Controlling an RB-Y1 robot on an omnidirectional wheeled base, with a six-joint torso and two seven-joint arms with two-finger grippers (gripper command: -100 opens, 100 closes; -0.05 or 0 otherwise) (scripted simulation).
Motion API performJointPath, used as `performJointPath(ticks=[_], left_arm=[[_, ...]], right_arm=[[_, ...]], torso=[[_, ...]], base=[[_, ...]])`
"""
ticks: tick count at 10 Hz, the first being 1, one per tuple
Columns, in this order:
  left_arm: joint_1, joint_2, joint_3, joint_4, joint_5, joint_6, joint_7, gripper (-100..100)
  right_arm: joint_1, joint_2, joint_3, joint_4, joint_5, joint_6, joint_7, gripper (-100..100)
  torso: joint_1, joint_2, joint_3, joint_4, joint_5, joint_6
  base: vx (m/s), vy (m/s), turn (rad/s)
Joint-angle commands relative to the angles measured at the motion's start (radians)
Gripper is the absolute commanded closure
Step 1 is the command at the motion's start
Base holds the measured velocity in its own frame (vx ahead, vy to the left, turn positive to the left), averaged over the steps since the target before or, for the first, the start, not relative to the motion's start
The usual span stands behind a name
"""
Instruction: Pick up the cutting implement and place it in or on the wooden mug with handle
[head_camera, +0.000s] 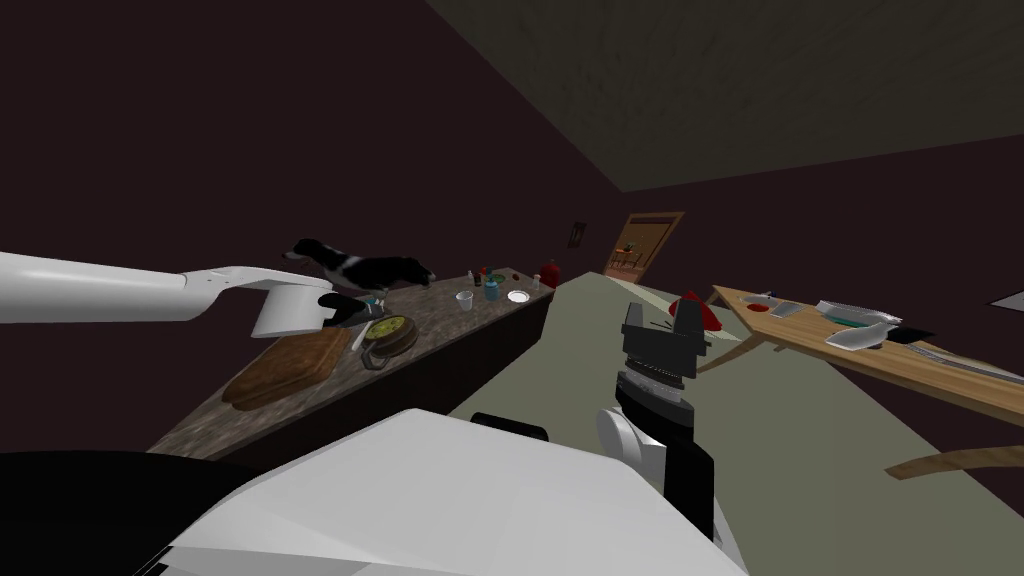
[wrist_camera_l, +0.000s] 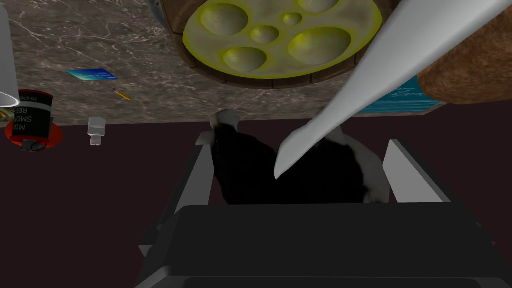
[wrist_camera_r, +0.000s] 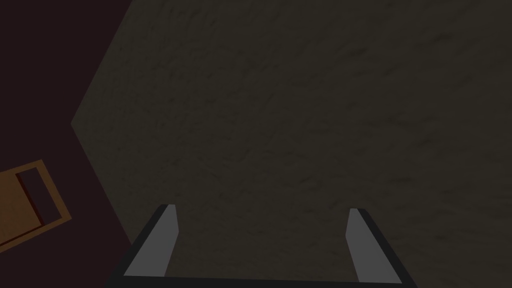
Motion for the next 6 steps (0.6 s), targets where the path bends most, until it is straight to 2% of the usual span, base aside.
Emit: performJointPath(ticks=[1,2,6], left_arm=[[0.000,0.000,0.000,0.000,0.000,0.000,0.000,0],[-0.017,0.050,-0.003,-0.043,0.026,0.000,0.011,-100],[-0.052,0.151,-0.010,-0.130,0.078,0.000,0.034,-100]], right_arm=[[0.000,0.000,0.000,0.000,0.000,0.000,0.000,0],[0.000,0.000,0.000,0.000,0.000,0.000,0.000,0],[0.000,0.000,0.000,0.000,0.000,0.000,0.000,0]], torso=[[0.000,0.000,0.000,0.000,0.000,0.000],[0.000,0.000,0.000,0.000,0.000,0.000],[0.003,-0.001,-0.001,0.000,0.001,0.000]], base=[[0.000,0.000,0.000],[0.009,0.029,-0.010],[0.015,0.059,-0.012]])
